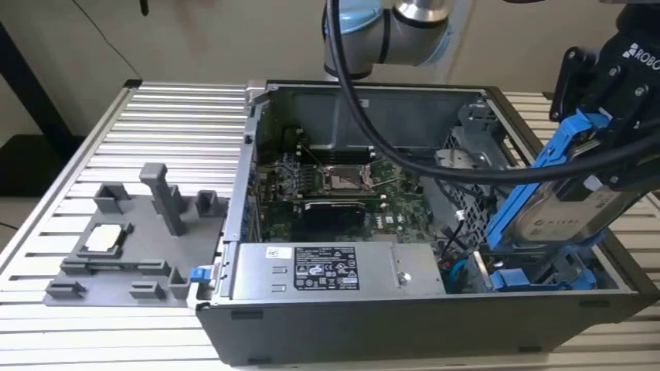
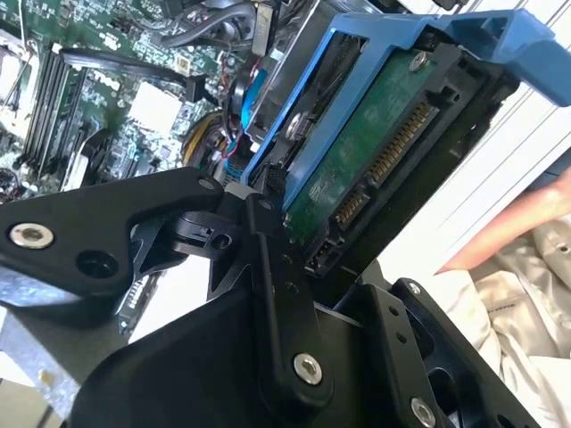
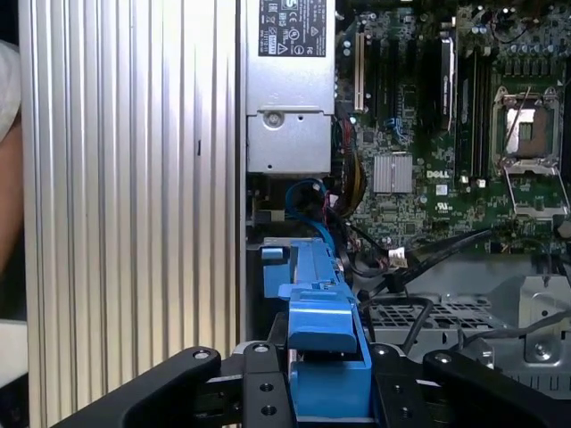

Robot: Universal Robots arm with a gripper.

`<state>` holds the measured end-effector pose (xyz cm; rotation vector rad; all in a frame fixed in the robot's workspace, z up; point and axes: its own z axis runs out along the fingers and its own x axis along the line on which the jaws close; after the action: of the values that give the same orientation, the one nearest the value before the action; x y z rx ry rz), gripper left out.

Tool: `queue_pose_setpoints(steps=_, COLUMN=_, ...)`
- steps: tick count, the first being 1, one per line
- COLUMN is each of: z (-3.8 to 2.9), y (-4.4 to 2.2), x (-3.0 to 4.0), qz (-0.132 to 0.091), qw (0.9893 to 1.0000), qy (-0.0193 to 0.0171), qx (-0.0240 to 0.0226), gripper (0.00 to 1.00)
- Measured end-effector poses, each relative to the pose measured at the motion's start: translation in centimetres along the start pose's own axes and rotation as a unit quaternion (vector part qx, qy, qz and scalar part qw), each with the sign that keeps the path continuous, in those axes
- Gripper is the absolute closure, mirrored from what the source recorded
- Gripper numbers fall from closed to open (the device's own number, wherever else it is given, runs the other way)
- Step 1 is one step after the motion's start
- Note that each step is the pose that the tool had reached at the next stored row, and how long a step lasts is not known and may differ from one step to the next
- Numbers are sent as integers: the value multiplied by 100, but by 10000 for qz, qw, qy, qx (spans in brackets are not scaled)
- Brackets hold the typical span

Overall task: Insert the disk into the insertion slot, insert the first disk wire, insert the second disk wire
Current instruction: 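Insert the disk into the insertion slot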

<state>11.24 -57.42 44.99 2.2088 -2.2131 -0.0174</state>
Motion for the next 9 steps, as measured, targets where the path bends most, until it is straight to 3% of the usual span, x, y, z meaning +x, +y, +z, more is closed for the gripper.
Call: queue_pose_setpoints(steps=9, z=74, y=-6, x=0, qz=0, qw=10000, qy=-4, qx=0, gripper=67)
